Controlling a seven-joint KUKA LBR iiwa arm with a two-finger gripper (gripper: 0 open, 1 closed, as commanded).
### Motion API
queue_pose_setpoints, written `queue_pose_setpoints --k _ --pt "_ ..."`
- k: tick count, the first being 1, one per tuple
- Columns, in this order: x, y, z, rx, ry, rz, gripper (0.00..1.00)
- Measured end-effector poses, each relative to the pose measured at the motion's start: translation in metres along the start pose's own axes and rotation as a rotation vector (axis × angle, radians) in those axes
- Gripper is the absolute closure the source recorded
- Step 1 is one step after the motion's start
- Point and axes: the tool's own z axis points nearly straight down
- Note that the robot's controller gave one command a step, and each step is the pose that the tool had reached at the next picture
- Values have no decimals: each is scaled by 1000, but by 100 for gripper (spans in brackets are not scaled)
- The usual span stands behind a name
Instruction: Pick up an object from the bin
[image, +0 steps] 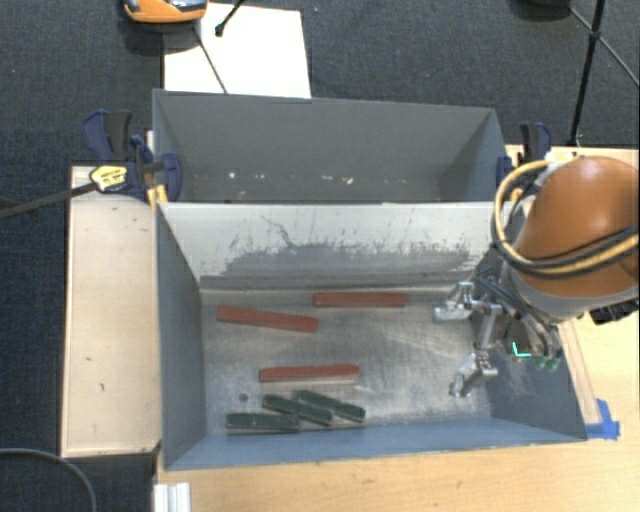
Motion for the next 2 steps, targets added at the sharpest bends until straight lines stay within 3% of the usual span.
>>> queue_pose_setpoints --k 1,2 --pt "-2 0 -3 1 -8 -1 0" --pt "-19 24 50 1 -15 -61 0"
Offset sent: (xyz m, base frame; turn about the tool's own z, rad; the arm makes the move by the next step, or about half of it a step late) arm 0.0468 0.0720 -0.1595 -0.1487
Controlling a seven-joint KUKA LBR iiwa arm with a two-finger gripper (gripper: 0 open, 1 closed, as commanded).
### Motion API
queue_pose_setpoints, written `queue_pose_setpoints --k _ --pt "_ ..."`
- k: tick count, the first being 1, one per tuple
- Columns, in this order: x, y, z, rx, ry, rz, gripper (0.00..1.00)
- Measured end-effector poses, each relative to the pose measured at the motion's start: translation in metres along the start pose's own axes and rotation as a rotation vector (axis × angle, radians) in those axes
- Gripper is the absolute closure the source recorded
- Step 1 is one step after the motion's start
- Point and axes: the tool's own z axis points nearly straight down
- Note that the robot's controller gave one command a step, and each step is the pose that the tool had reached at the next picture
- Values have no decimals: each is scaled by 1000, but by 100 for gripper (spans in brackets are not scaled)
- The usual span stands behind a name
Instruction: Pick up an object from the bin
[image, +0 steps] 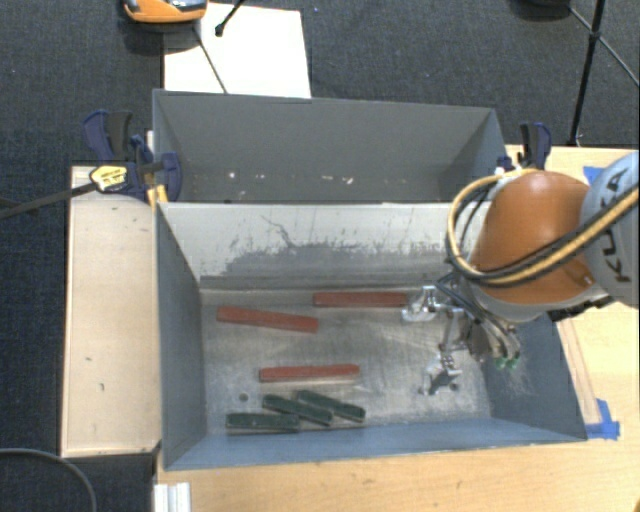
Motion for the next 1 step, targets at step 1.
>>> queue_pose_setpoints --k 1 --pt "-7 20 69 -1 3 -23 0"
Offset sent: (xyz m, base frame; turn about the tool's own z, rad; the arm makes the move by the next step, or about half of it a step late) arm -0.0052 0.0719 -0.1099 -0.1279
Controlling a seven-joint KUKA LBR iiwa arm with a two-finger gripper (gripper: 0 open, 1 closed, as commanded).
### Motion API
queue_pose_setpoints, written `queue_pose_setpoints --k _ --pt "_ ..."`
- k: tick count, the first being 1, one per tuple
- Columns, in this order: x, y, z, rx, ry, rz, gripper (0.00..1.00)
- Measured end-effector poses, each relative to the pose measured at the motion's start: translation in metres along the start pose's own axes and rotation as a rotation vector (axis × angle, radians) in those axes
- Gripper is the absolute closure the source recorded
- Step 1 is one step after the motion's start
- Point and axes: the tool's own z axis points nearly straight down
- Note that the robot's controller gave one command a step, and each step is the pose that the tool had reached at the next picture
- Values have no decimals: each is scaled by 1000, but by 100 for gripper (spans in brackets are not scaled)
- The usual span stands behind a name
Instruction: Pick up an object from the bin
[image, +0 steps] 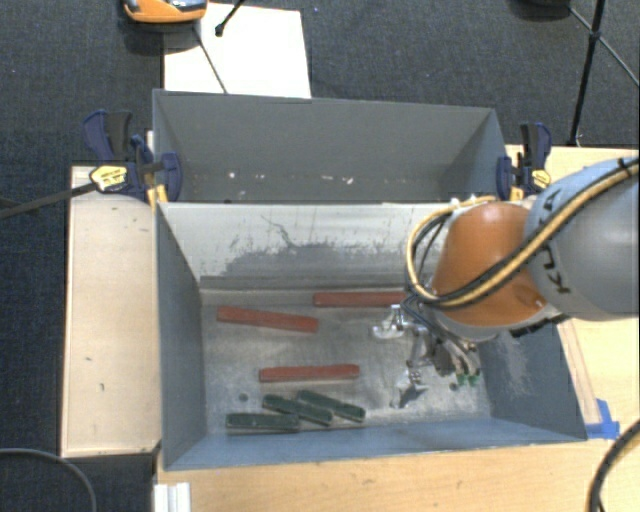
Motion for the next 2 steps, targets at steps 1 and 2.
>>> queue_pose_setpoints --k 1,2 --pt "2 53 36 -1 -12 -106 100" --pt "2 53 36 -1 -12 -107 100"
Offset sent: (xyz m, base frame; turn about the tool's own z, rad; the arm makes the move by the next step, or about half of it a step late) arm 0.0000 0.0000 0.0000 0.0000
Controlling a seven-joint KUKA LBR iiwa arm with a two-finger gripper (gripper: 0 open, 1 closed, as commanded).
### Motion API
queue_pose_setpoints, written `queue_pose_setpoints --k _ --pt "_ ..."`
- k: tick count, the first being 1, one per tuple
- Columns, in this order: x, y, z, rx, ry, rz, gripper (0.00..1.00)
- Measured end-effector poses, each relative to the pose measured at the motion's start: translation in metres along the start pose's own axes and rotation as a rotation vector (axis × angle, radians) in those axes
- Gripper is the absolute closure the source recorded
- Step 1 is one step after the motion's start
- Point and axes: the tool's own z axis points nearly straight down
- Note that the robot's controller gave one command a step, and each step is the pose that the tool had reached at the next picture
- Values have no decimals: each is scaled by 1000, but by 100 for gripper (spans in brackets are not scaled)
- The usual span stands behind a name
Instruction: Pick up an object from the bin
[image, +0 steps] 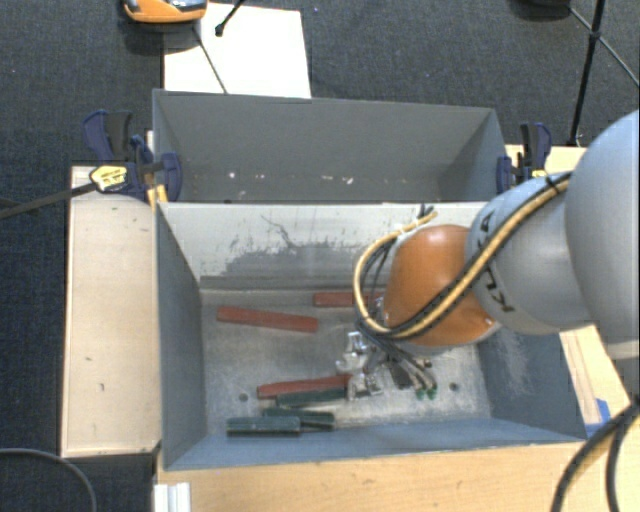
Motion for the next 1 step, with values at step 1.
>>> queue_pose_setpoints --k 1 --pt "0 -30 -195 -2 20 -148 100"
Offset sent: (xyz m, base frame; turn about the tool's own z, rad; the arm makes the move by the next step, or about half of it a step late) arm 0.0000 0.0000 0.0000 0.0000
